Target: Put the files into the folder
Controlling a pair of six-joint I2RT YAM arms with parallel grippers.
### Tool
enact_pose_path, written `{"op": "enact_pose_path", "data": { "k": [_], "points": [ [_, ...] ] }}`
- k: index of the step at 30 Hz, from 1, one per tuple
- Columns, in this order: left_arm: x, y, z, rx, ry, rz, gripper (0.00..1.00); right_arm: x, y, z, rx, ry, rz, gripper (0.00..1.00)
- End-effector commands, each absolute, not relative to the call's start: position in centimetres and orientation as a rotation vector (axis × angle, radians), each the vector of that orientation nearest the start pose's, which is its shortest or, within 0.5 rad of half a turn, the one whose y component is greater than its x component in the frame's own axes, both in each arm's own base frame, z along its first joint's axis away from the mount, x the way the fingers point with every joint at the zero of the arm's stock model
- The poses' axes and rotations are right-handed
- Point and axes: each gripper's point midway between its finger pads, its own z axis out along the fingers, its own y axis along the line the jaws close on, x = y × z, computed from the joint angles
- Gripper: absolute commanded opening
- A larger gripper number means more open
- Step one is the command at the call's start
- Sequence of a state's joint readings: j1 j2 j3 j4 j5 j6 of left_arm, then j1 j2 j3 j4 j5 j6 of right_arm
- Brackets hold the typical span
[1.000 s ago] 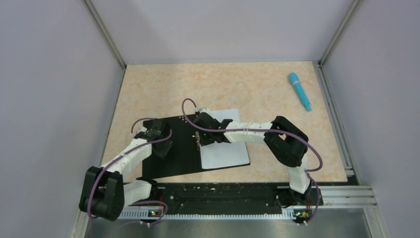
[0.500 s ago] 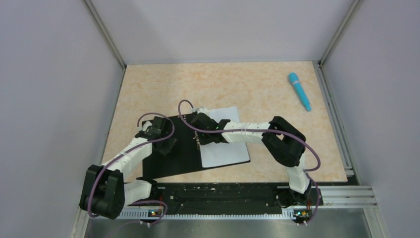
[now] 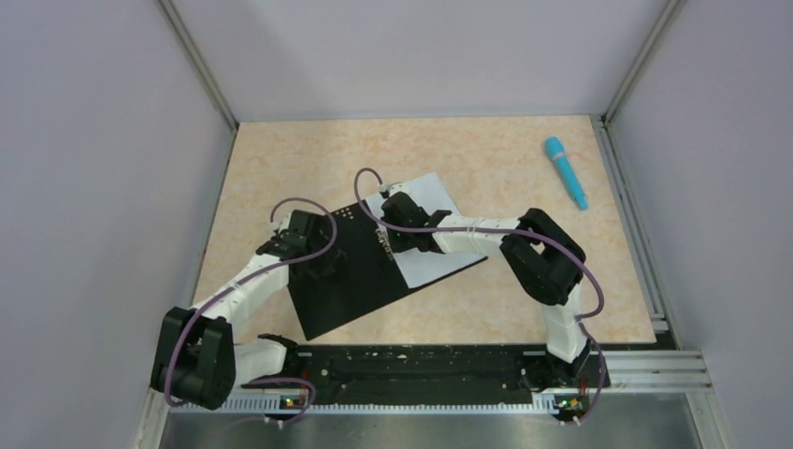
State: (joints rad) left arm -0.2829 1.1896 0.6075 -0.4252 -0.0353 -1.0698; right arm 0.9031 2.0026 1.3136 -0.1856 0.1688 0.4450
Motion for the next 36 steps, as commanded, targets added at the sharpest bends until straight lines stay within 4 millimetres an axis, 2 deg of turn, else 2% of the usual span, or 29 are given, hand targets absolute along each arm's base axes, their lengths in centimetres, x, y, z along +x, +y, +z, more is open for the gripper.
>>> {"op": "enact_pose_path", "data": {
  "k": [1, 3, 6, 14, 20, 26, 31, 36],
  "points": [
    [26.8, -9.8, 6.4, -1.012, 2.391, -0.386, 0.51, 31.3, 30.6, -2.1, -0.519, 2.555, 0.142, 0.00],
    [26.5, -8.9, 6.1, -1.038, 2.383, -0.322, 0.52, 31.5, 30.3, -1.9, -0.514, 2.554, 0.162, 0.00],
    [25.9, -7.6, 5.3, -1.080, 2.366, -0.233, 0.52, 31.5, 31.3, -1.0, -0.534, 2.539, 0.236, 0.00],
    [25.0, -6.5, 3.0, -1.164, 2.390, -0.107, 0.52, 31.9, 34.5, 2.6, -0.556, 2.493, 0.409, 0.00],
    [24.6, -6.4, 1.7, -1.194, 2.421, -0.064, 0.51, 32.2, 35.4, 5.1, -0.539, 2.459, 0.463, 0.02],
    [24.4, -6.3, 1.3, -1.207, 2.427, -0.052, 0.51, 32.3, 35.3, 7.7, -0.515, 2.420, 0.481, 0.10],
    [24.3, -6.3, 1.1, -1.212, 2.430, -0.047, 0.50, 32.3, 34.9, 10.7, -0.510, 2.369, 0.464, 0.16],
    [24.2, -6.3, 0.9, -1.219, 2.432, -0.044, 0.50, 31.6, 35.8, 12.7, -0.612, 2.304, 0.367, 0.20]
  ]
}}
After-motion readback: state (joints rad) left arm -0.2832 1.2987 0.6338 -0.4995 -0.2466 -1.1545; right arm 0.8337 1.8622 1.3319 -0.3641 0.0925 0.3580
